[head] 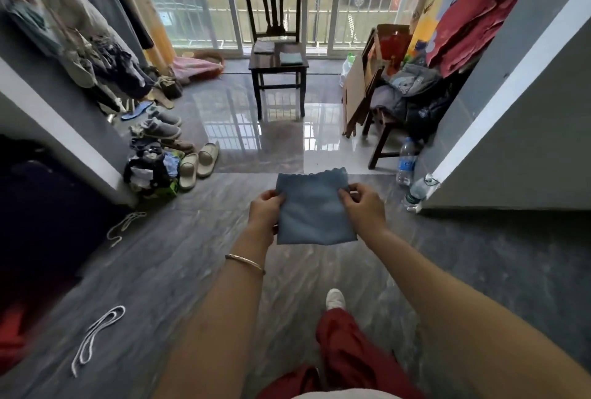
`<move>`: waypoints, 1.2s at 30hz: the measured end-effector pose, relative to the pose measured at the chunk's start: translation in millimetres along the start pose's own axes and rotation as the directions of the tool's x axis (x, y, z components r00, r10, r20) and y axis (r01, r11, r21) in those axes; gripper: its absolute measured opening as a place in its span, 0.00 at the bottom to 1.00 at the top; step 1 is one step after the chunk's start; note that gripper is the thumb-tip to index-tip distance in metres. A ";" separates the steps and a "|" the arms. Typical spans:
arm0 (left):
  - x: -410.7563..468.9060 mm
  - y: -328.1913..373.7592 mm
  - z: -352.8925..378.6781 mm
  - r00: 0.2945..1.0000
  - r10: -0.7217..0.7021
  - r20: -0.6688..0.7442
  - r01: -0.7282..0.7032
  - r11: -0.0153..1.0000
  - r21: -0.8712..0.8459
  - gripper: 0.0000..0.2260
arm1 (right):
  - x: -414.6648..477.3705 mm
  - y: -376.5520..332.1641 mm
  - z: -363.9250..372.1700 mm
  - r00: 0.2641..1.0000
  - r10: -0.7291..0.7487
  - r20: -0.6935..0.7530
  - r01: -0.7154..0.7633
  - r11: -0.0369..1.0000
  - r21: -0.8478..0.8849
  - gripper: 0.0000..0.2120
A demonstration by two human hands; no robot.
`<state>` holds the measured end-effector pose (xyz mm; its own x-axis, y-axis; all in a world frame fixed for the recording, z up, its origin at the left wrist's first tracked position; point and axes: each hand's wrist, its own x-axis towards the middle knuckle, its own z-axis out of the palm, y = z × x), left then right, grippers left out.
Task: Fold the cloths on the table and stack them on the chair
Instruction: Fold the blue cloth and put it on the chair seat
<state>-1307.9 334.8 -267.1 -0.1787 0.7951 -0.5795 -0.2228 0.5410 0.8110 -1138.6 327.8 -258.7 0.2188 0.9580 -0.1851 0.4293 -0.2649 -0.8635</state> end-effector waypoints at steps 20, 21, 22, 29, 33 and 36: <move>159.4 114.7 62.5 0.984 0.026 -0.175 -0.057 0.983 -0.173 0.08 | 222.7 -69.9 17.2 0.980 -0.105 0.169 0.122 0.988 -0.094 0.10; 167.1 118.0 62.3 0.982 0.026 -0.189 -0.061 0.982 -0.180 0.08 | 229.3 -72.5 19.9 0.978 -0.108 0.178 0.127 0.987 -0.099 0.10; 173.9 121.6 61.6 0.979 0.026 -0.200 -0.062 0.982 -0.179 0.08 | 235.4 -74.8 22.9 0.977 -0.108 0.185 0.128 0.987 -0.102 0.10; 220.7 143.1 48.6 0.975 0.021 -0.221 -0.064 0.979 -0.192 0.06 | 276.3 -90.2 51.8 0.974 -0.090 0.210 0.115 0.987 -0.111 0.10; 249.6 157.9 35.9 0.977 0.003 -0.215 -0.046 0.980 -0.193 0.06 | 297.0 -104.6 72.9 0.975 -0.086 0.204 0.110 0.988 -0.106 0.11; 272.0 172.6 23.6 0.981 -0.023 -0.195 -0.017 0.979 -0.203 0.06 | 313.5 -118.1 90.4 0.976 -0.084 0.200 0.108 0.988 -0.110 0.11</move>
<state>-1372.4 650.9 -282.9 -0.3565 0.7138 -0.6028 -0.4092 0.4608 0.7876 -1199.9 669.3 -257.2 0.0019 0.9794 -0.2020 0.5437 -0.1705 -0.8217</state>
